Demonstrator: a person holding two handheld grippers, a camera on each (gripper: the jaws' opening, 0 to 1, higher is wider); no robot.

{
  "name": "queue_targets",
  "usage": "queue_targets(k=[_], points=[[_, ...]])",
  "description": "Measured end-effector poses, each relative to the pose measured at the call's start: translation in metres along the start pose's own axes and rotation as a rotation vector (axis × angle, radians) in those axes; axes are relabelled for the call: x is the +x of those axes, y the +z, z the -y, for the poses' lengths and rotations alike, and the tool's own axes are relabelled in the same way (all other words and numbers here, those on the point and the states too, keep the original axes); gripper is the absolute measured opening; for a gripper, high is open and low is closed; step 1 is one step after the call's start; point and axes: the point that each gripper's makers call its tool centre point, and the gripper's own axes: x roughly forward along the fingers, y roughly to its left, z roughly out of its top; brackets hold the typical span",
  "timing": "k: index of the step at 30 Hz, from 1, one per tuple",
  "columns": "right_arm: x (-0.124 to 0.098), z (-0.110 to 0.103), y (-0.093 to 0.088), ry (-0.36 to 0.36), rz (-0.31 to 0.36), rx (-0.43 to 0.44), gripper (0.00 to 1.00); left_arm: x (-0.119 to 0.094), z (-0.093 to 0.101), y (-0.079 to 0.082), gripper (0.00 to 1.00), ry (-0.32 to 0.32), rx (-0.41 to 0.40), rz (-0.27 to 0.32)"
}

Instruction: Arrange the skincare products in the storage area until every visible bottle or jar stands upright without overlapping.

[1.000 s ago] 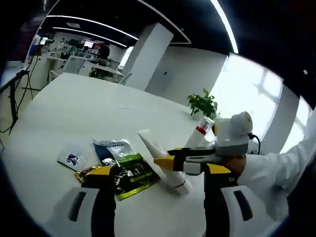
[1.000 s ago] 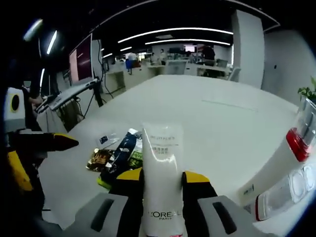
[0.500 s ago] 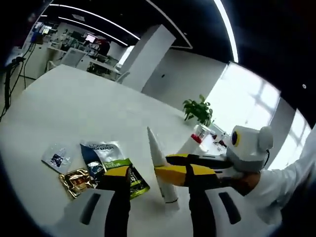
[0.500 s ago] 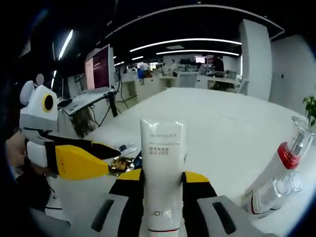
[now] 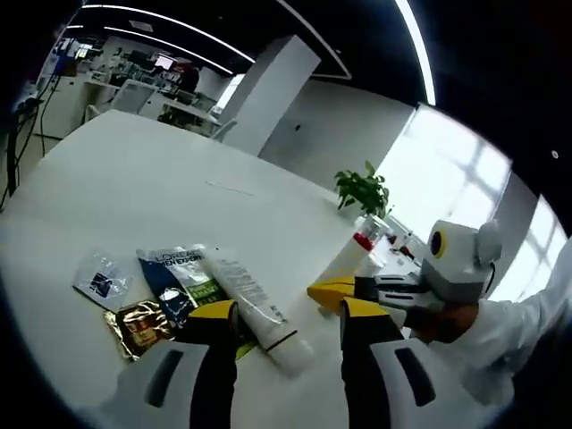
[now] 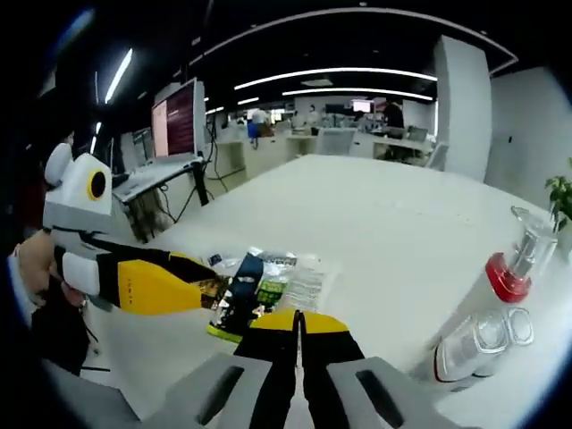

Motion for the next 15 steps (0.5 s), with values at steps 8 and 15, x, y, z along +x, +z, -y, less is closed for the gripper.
queue_targets(k=[8,15], points=[[0.022,-0.015,-0.017,0.038,-0.067,-0.025,0.32,-0.017,-0.006,0.002,0.38,0.022,-0.030,0.040],[0.046,-0.021,-0.030,0.064,-0.116,-0.063,0.52,-0.028,-0.010,-0.001,0.38,0.035,-0.046,0.056]])
